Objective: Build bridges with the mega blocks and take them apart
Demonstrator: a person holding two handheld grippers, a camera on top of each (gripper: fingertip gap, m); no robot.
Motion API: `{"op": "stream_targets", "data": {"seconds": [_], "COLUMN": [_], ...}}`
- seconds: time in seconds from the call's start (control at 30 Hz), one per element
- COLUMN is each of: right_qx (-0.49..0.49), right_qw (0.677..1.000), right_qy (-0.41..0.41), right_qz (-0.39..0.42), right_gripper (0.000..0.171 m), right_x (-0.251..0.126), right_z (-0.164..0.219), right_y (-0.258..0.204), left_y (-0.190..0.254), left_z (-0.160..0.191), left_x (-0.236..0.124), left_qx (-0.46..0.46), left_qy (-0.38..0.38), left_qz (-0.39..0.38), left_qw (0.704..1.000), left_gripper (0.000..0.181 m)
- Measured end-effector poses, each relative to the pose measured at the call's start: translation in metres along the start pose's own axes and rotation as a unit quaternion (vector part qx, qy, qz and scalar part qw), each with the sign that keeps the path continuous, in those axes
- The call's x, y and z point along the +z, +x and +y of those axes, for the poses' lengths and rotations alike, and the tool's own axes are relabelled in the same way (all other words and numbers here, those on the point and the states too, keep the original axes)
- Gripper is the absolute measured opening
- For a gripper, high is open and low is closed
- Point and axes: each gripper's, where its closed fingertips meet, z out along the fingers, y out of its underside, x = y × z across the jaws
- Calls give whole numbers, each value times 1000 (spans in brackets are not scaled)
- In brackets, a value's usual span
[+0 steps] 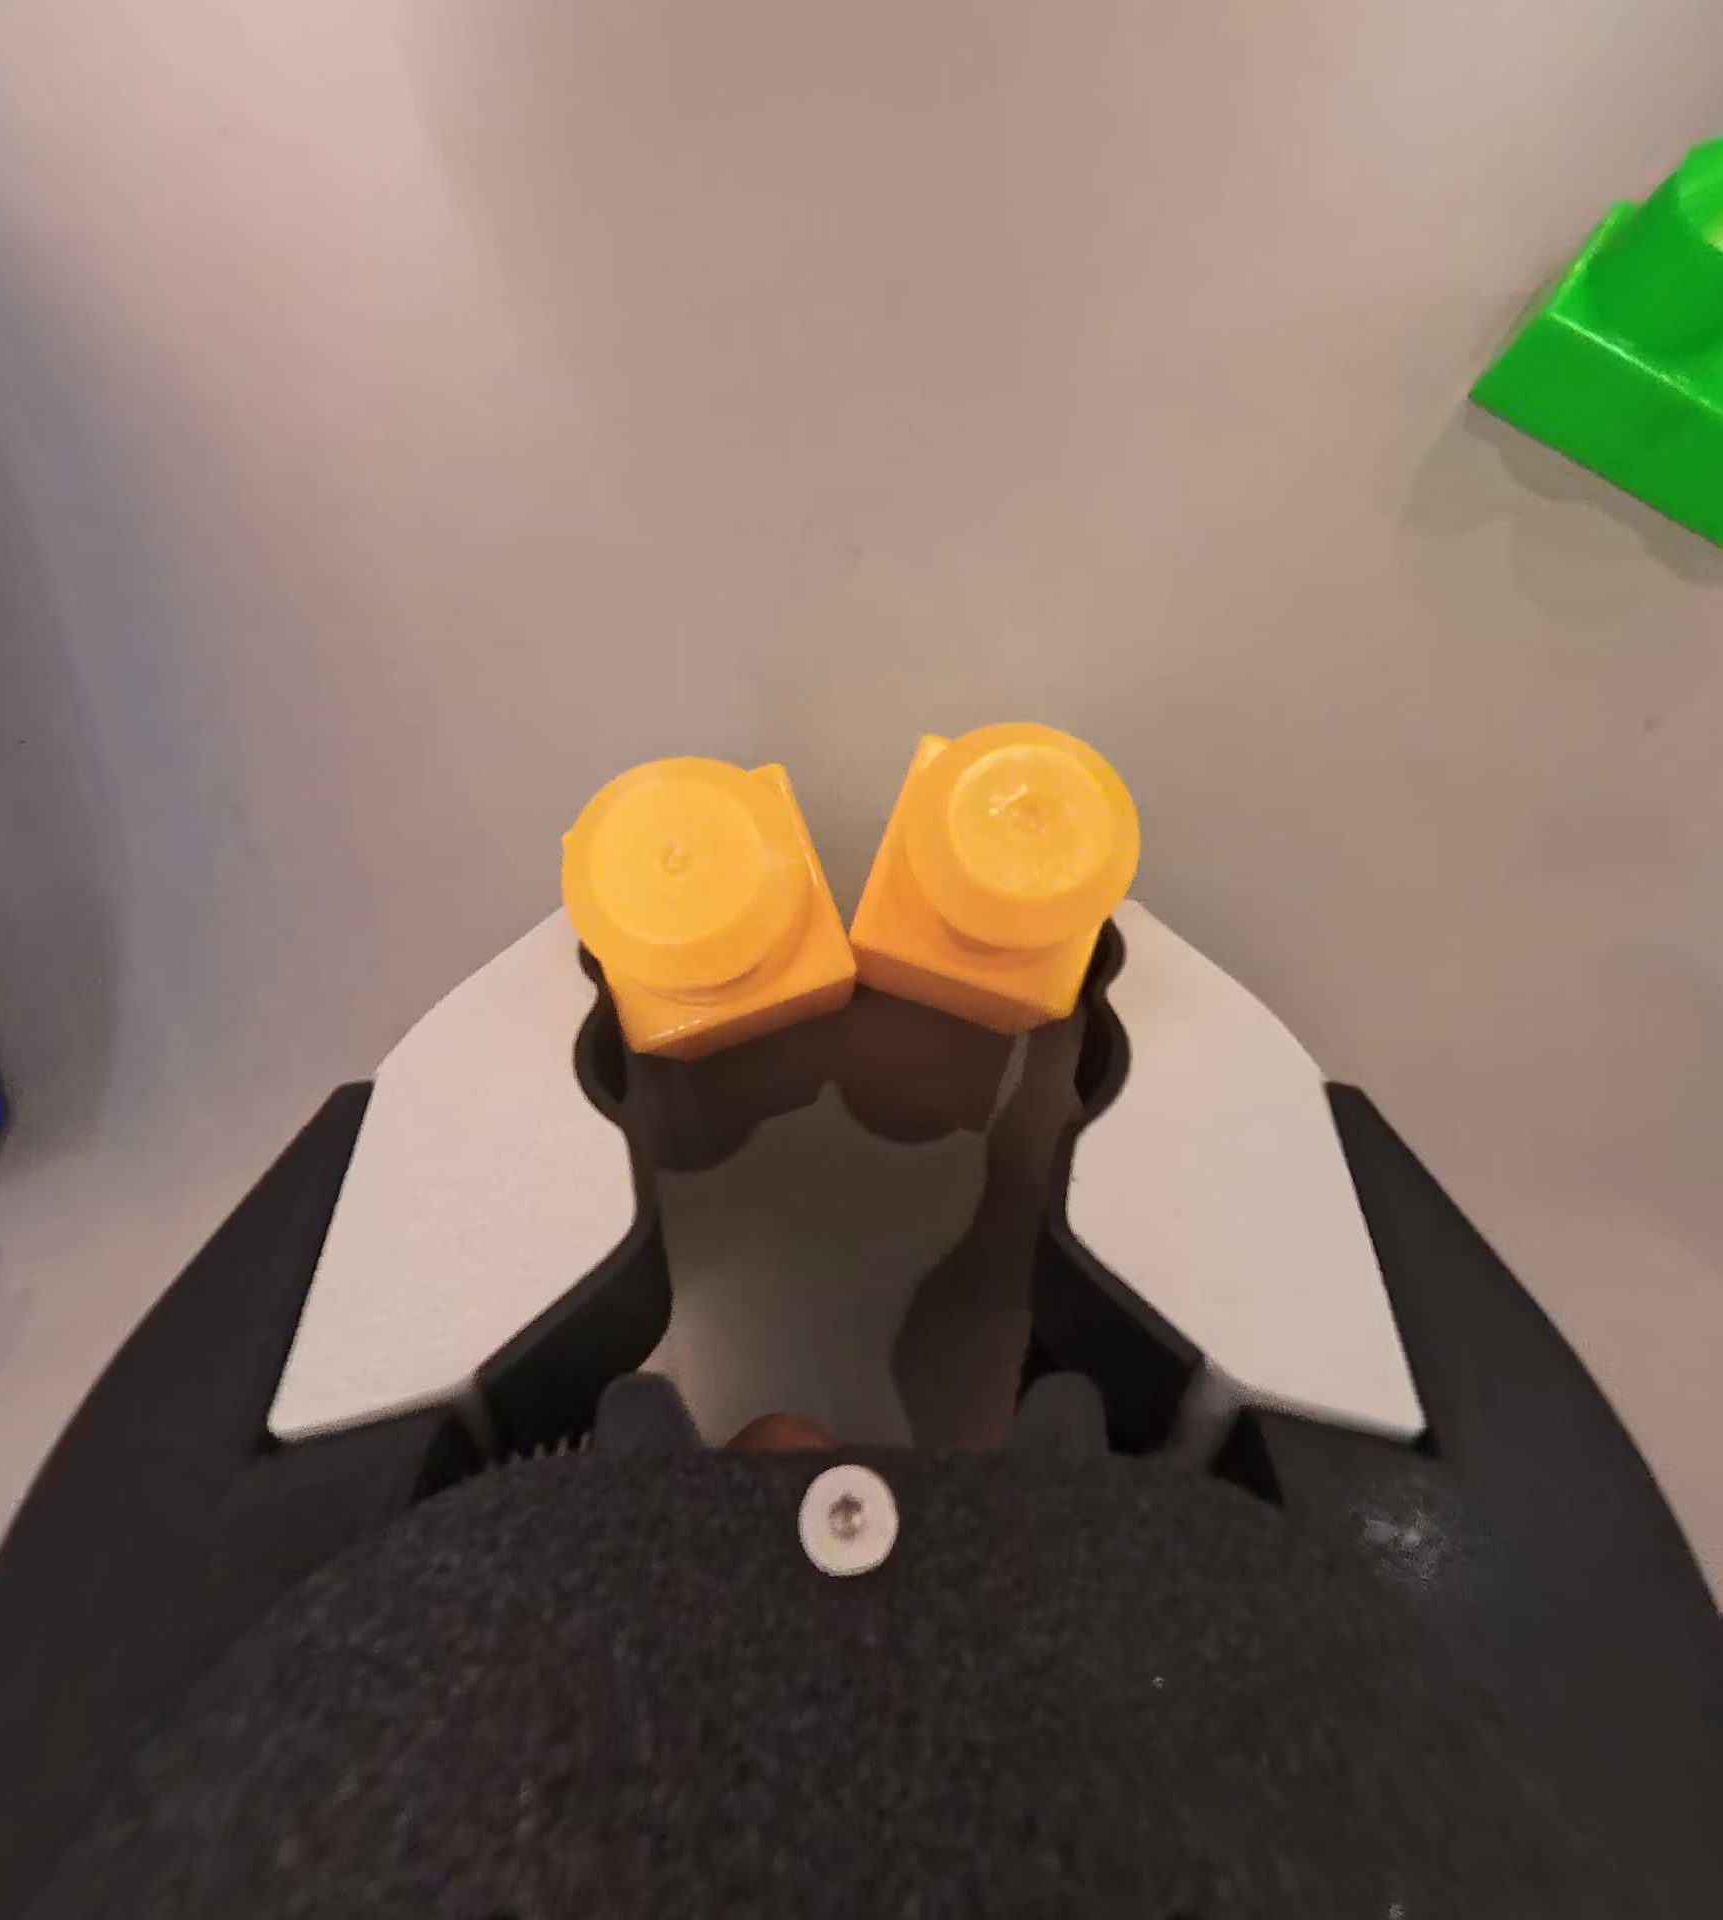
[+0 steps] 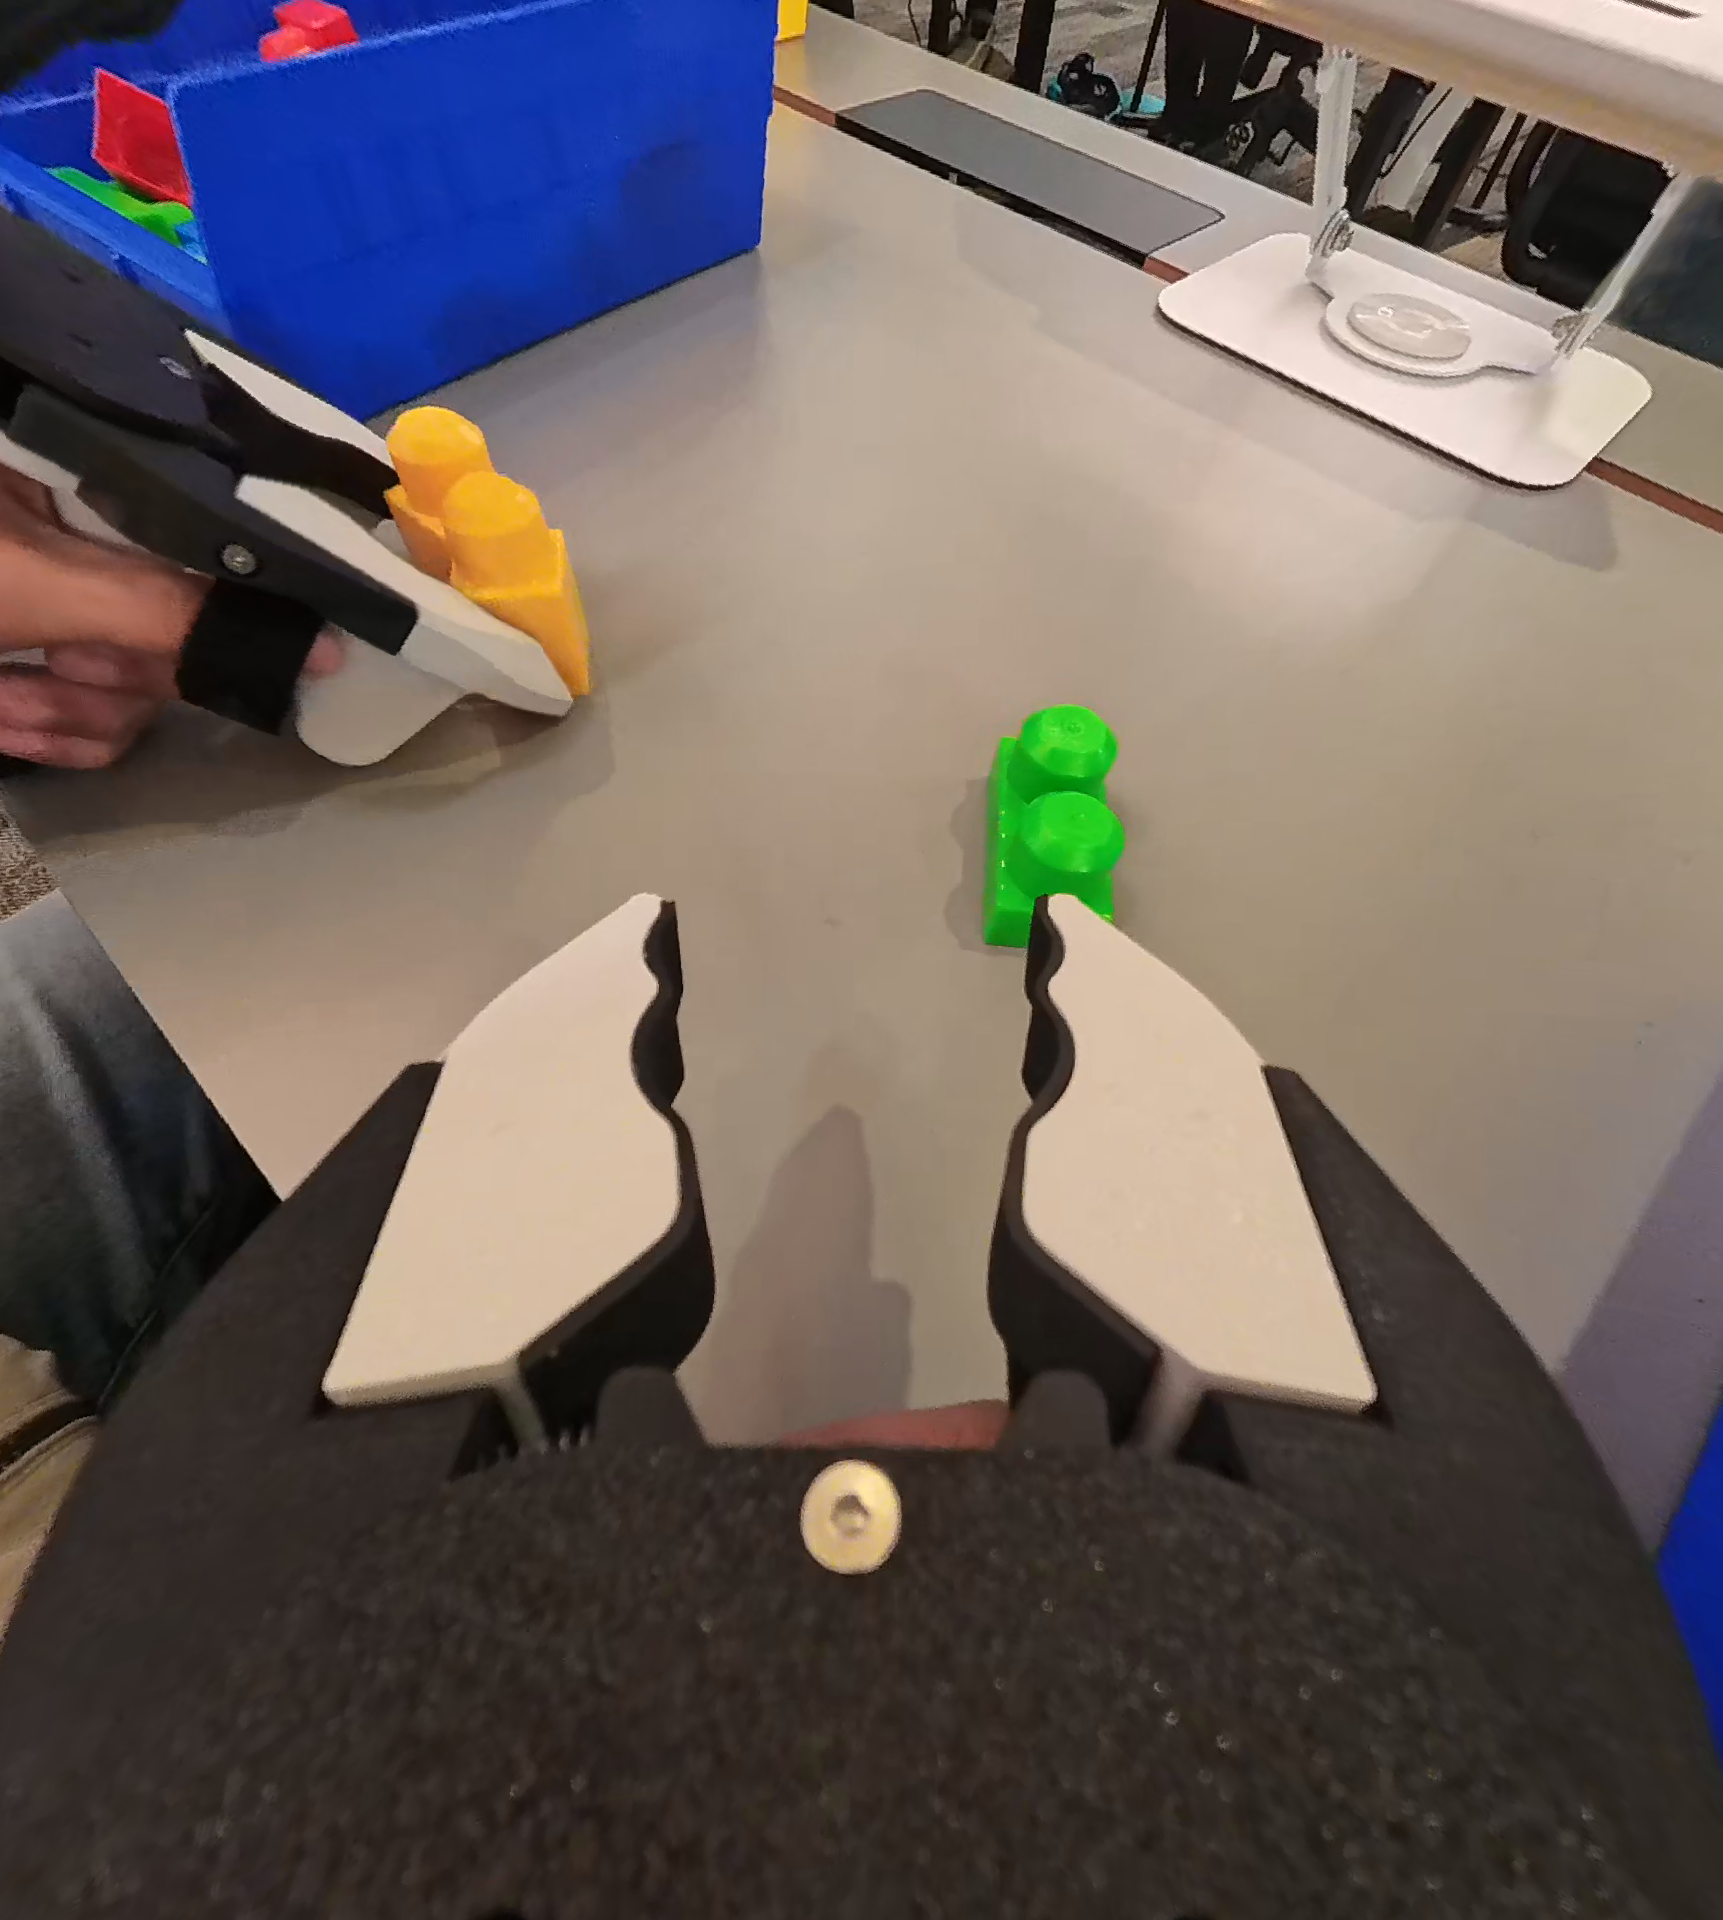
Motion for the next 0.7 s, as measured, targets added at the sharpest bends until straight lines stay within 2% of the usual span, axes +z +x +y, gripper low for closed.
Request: {"op": "stream_targets", "data": {"seconds": [0.07, 0.2, 0.37, 0.5, 0.7], "right_qx": [-1, -4, -7, -9, -10], "right_qw": [1000, 1000, 1000, 1000, 1000], "right_qy": [0, -1, -1, 0, 5], "right_qz": [-1, 1, 1, 0, 2], "right_gripper": [64, 64, 63, 63, 62], "right_x": [0, 0, -1, -3, -6], "right_z": [-1, -1, -2, -3, -6], "right_y": [-1, -1, -2, -3, -1], "left_y": [1, 5, 7, 13, 11], "left_z": [2, 7, 13, 7, 6], "left_x": [-1, -8, -13, -13, -40], "left_qx": [3, -22, -52, -35, -1], "left_qy": [-3, 3, 5, 7, 30], "left_qz": [10, 0, -26, 6, 29], "left_qw": [1000, 1000, 998, 999, 999], "left_gripper": [94, 98, 93, 89, 84]}}
